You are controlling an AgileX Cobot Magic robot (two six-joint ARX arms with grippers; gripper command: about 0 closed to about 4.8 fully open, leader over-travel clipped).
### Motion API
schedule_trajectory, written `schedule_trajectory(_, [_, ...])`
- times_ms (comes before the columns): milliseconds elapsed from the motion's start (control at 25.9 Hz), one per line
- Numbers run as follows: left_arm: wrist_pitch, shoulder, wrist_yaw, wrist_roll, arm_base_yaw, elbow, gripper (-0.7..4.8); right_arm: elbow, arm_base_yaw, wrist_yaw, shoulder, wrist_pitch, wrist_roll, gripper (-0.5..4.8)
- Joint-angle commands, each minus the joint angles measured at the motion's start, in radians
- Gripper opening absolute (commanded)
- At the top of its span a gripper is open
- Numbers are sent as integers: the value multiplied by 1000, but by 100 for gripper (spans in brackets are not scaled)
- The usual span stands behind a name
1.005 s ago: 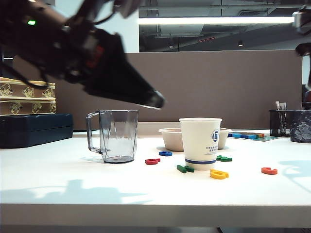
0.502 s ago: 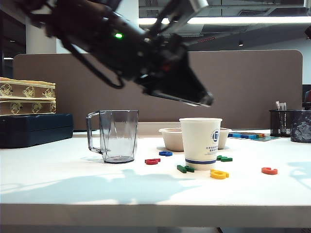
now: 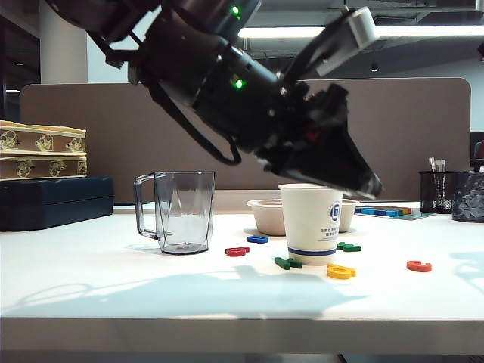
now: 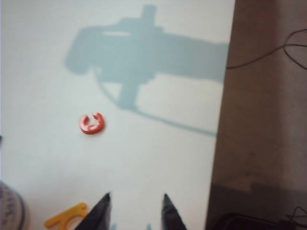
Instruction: Pick up the letter "c" and put it in the paper cup.
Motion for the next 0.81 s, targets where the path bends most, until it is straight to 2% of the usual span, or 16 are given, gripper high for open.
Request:
schedule_trajectory(39, [14, 4, 10, -9, -28, 3, 129, 5, 0, 1, -4, 18, -6, 212])
schedule_trajectory(270, [76, 19, 24, -79, -51, 3, 129, 5, 0, 1, -4, 20, -10, 212])
schedule_trajectory(348, [121, 43, 26, -124, -53, 8, 129, 5, 0, 1, -4, 21, -10, 212])
schedule_trajectory(580, [134, 128, 15, -237, -59, 88, 129, 5, 0, 1, -4, 24, -10, 212])
schedule_trajectory(696, [134, 168, -87, -296, -74, 147, 129, 5, 0, 1, -4, 24, -11, 212])
schedule_trajectory(811, [135, 180, -134, -295, -90, 171, 129, 5, 0, 2, -4, 23, -11, 212])
